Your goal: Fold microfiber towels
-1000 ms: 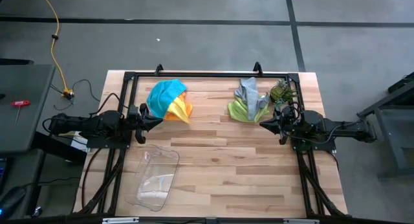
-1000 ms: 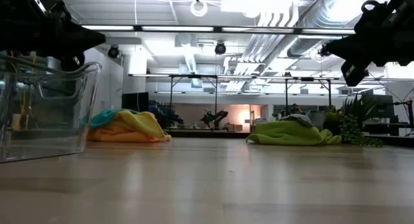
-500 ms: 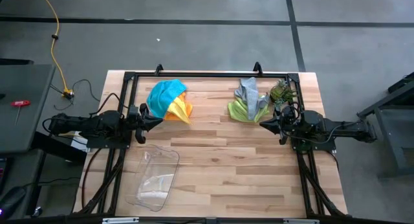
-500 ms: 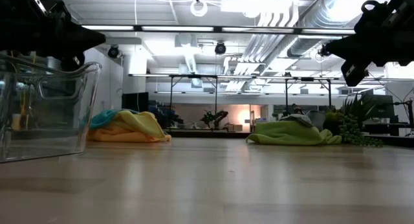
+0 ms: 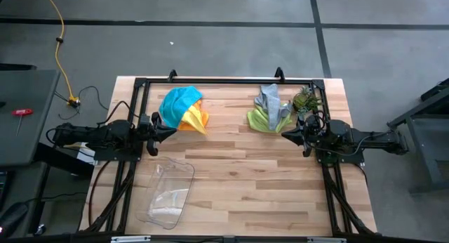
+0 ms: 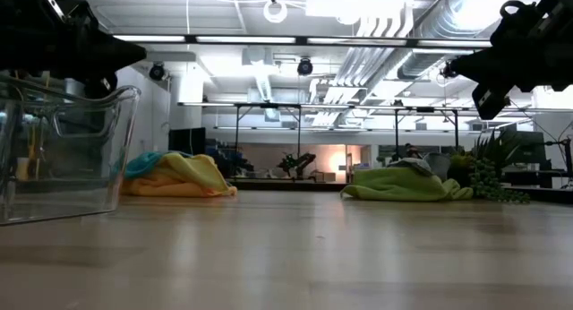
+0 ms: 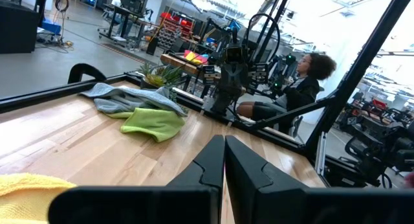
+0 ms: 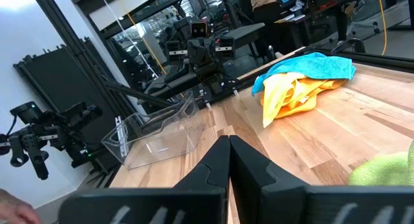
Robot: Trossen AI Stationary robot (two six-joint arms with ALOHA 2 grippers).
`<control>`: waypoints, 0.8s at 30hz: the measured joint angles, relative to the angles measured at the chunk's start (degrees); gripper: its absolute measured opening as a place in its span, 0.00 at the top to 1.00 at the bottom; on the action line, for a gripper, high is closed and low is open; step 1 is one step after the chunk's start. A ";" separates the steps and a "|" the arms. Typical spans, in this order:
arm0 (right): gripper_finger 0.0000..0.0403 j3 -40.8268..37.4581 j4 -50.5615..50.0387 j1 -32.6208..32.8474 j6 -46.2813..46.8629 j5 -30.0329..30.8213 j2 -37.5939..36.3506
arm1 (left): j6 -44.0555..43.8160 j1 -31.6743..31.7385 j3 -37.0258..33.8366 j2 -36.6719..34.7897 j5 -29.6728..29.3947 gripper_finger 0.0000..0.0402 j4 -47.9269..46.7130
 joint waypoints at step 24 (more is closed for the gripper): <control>1.00 15.82 13.67 -0.02 9.70 29.76 11.48 | 0.00 0.00 0.00 0.00 -0.88 0.99 1.09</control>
